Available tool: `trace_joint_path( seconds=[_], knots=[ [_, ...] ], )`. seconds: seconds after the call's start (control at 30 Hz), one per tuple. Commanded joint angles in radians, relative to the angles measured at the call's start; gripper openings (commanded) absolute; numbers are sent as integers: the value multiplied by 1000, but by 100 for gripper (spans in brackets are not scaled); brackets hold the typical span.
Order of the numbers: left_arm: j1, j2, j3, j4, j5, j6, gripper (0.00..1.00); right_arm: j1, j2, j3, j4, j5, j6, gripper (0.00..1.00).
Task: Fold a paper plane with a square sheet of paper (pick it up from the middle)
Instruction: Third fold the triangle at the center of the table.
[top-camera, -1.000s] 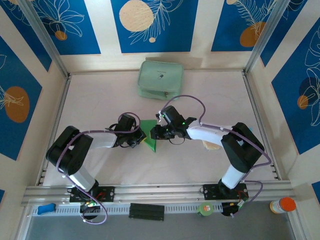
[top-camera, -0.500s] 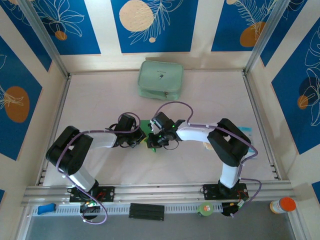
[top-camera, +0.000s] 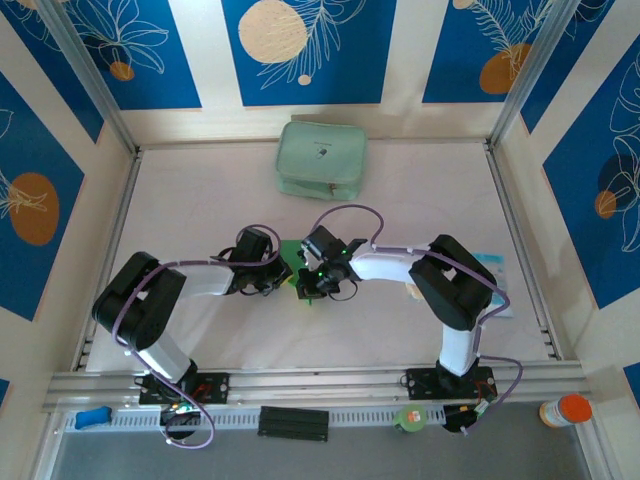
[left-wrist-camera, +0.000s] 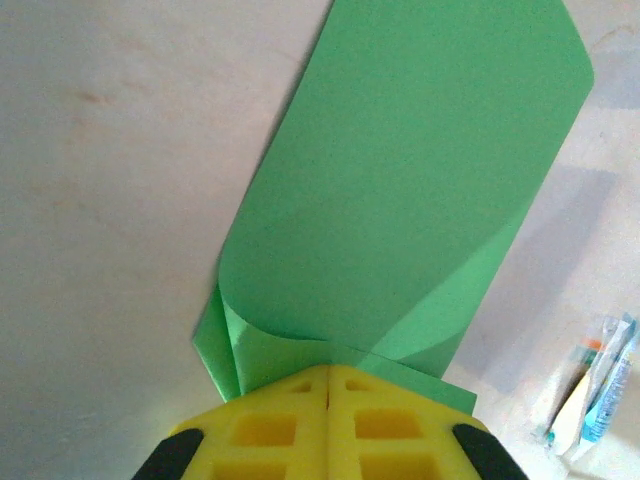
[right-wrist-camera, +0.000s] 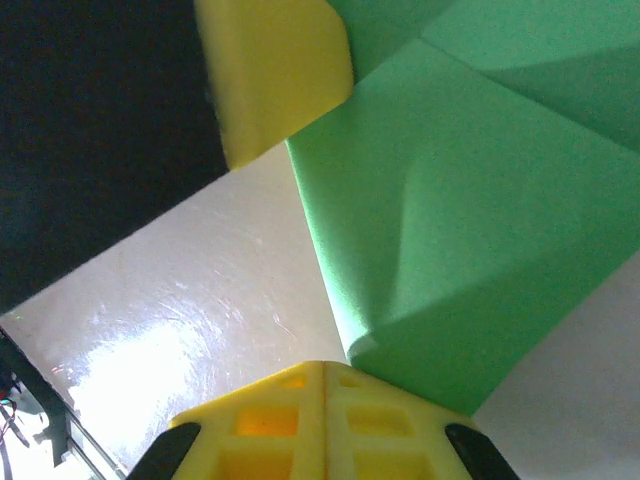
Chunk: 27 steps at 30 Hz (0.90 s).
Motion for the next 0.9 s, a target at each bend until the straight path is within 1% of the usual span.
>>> trace_joint_path(
  seconds=[0.0,0.87],
  knots=[
    [-6,39,-16,-127,-54,-7,7,5,15,25,-37,19,-15,6],
    [-7,40,-15,-152,-69,12,7,-5,33,2,-73,32,-16,5]
  ],
)
